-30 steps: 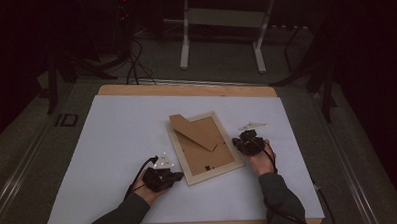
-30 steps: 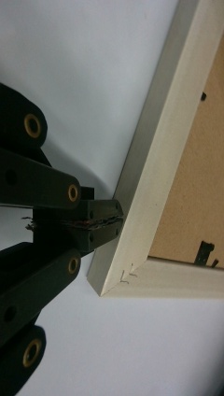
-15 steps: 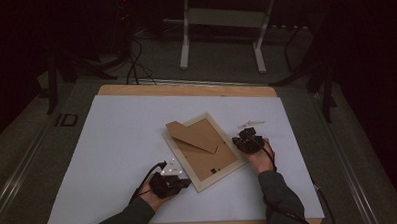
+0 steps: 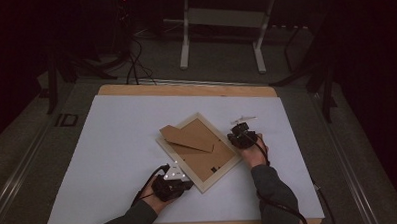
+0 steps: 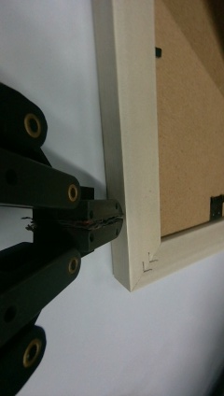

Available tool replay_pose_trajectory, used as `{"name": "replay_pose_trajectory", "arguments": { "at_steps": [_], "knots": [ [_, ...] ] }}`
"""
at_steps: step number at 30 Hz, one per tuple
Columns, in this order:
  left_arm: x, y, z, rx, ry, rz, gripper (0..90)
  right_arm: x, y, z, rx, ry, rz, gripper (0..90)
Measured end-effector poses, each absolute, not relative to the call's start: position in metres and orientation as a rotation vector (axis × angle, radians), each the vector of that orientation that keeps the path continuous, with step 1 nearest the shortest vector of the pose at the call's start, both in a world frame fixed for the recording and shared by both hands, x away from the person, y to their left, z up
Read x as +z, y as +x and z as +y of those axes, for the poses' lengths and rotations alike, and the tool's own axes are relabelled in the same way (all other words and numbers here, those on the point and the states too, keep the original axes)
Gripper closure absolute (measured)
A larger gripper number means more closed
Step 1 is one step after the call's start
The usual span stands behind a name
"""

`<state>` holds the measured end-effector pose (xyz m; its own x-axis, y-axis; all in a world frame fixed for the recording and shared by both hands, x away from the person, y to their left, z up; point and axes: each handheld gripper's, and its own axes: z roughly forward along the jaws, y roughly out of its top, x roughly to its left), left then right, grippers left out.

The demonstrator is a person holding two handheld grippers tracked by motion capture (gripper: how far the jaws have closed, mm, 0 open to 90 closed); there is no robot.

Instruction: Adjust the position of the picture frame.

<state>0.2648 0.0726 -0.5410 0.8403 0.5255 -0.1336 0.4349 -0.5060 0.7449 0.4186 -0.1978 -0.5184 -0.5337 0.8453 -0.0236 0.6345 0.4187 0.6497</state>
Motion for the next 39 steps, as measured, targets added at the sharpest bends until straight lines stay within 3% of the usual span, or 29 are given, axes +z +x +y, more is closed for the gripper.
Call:
{"name": "replay_pose_trajectory", "arguments": {
  "at_steps": [16,39],
  "knots": [
    [-0.541,0.260,0.063,0.120,2.184,0.660,90.0,-0.519,0.429,-0.188,0.874,1.241,2.353,89.9],
    [-0.519,0.272,0.089,0.201,2.111,0.713,89.7,-0.501,0.396,-0.216,0.972,1.172,2.337,89.8]
  ]
}}
